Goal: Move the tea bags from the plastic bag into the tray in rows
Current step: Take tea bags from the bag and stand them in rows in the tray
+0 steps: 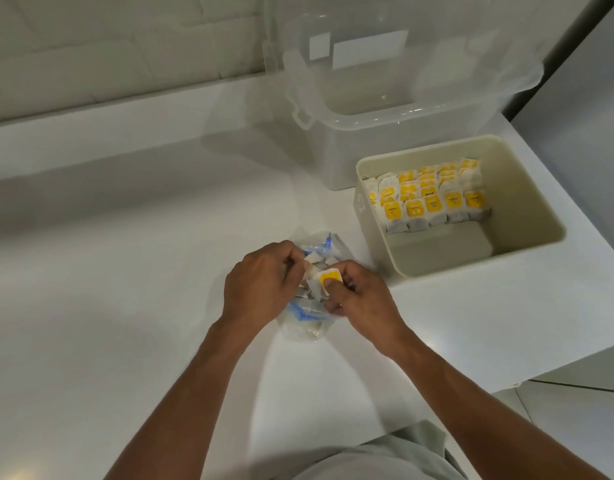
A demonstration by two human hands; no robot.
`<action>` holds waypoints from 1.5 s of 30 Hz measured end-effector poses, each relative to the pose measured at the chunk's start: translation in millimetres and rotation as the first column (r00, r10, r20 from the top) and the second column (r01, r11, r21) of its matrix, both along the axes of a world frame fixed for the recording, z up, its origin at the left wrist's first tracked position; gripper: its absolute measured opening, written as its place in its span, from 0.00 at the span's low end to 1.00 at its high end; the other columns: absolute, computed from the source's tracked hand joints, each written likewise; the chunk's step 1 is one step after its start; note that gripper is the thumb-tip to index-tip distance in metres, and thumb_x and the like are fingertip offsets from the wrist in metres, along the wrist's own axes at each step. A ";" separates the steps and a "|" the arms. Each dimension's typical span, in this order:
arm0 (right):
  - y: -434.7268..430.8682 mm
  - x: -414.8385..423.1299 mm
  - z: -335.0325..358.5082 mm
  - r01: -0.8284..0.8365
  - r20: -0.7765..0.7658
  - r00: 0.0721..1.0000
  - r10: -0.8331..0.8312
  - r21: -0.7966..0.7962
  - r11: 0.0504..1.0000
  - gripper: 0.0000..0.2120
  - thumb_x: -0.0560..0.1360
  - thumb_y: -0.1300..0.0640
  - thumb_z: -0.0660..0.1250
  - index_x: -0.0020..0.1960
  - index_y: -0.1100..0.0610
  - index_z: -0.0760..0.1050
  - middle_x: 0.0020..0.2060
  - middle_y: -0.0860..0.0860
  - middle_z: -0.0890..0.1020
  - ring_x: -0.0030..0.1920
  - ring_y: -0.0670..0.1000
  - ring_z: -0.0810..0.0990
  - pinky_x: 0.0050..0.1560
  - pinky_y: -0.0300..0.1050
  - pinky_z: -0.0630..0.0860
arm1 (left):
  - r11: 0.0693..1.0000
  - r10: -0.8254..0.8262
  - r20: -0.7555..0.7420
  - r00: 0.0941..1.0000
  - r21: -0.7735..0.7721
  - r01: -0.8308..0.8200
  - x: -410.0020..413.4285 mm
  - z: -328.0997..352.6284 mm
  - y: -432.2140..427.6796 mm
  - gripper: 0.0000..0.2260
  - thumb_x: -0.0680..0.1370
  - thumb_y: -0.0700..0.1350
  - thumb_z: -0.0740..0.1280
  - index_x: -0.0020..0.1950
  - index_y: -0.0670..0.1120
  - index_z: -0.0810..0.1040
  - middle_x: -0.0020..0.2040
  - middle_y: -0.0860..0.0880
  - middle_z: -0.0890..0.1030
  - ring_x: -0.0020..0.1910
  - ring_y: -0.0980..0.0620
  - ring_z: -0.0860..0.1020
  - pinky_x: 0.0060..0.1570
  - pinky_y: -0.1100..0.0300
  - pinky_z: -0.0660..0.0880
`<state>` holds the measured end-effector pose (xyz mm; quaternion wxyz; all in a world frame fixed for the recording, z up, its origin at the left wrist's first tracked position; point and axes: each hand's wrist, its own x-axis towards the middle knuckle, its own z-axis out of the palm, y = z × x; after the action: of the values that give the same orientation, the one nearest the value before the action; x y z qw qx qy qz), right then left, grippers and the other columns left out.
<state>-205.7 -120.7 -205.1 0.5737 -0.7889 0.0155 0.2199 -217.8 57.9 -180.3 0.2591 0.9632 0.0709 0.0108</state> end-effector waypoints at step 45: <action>-12.2 7.5 77.9 -0.273 0.348 0.867 0.356 -0.265 0.925 0.06 0.80 0.48 0.64 0.54 0.47 0.78 0.47 0.41 0.83 0.47 0.42 0.81 0.46 0.31 0.76 | 0.734 -0.033 0.061 0.998 -0.676 0.065 14.6 80.2 21.1 0.13 0.79 0.35 0.68 0.53 0.52 0.84 0.43 0.52 0.78 0.43 0.53 0.79 0.47 0.59 0.79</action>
<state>-198.2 -132.9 -127.1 0.4360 -0.8638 -0.2054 0.1468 -203.2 78.9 -100.0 0.5935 0.8039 0.0387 -0.0010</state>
